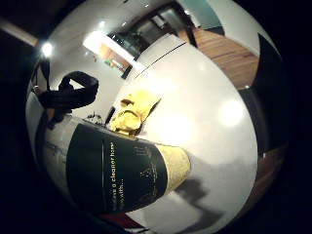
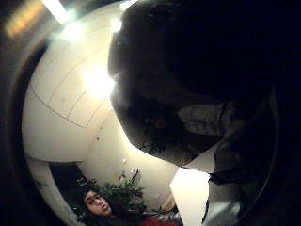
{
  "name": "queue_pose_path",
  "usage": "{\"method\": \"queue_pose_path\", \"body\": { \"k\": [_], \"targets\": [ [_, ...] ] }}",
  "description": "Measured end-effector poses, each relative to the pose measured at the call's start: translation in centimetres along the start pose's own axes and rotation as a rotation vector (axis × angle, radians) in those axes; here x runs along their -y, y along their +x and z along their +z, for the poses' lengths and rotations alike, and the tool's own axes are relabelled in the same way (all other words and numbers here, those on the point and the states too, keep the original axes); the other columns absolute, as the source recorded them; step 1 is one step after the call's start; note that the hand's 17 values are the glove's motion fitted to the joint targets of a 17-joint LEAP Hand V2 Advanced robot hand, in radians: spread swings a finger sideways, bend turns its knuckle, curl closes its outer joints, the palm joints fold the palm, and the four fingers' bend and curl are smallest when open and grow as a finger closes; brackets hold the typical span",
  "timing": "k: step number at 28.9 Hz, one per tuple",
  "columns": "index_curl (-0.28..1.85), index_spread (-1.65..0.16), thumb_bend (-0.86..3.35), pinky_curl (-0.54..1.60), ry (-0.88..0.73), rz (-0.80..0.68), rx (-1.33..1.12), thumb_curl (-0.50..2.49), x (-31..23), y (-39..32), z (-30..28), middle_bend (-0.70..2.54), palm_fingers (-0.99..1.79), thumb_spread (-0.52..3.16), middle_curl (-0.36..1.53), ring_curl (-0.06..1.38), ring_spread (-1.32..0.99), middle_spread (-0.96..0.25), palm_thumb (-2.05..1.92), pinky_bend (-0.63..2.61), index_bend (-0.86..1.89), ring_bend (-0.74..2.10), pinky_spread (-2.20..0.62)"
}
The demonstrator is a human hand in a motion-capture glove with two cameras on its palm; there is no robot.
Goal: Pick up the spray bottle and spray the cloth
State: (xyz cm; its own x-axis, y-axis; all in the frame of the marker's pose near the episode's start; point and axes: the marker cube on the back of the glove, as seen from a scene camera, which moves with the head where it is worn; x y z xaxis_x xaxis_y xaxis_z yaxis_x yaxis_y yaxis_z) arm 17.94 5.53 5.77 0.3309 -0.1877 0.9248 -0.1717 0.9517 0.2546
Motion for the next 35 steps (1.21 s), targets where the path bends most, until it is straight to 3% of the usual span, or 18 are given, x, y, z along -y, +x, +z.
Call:
{"method": "queue_pose_path", "body": {
  "k": [7,12,16,22,25,35],
  "targets": [
    [0.49,-0.27,0.01,0.33,0.243,-0.015,-0.077,0.61,1.7,-2.2,-0.8,0.52,1.36,0.45,0.45,0.41,-0.2,-0.15,0.96,0.39,0.28,0.45,-0.26],
    [0.5,-0.26,-0.02,0.34,0.306,-0.055,-0.112,0.64,3.6,-3.3,-1.5,0.54,1.36,0.38,0.46,0.43,-0.21,-0.15,0.96,0.4,0.28,0.47,-0.29],
    [0.51,-0.26,-0.03,0.35,0.305,-0.086,-0.306,0.66,2.5,-2.9,-3.2,0.54,1.35,0.35,0.47,0.43,-0.21,-0.15,0.96,0.42,0.28,0.47,-0.3],
    [0.52,-0.26,-0.03,0.36,0.191,-0.211,-1.057,0.68,5.2,-5.1,-1.9,0.55,1.34,0.32,0.47,0.44,-0.2,-0.15,0.96,0.42,0.27,0.48,-0.3],
    [0.53,-0.26,-0.03,0.37,0.127,-0.276,-1.318,0.69,6.2,-5.9,-0.6,0.55,1.34,0.31,0.48,0.44,-0.21,-0.15,0.96,0.43,0.27,0.48,-0.3],
    [0.54,-0.26,-0.03,0.37,0.05,-0.35,-1.487,0.72,7.1,-6.3,0.9,0.56,1.34,0.29,0.49,0.45,-0.21,-0.16,0.96,0.42,0.26,0.49,-0.3]
  ]
}}
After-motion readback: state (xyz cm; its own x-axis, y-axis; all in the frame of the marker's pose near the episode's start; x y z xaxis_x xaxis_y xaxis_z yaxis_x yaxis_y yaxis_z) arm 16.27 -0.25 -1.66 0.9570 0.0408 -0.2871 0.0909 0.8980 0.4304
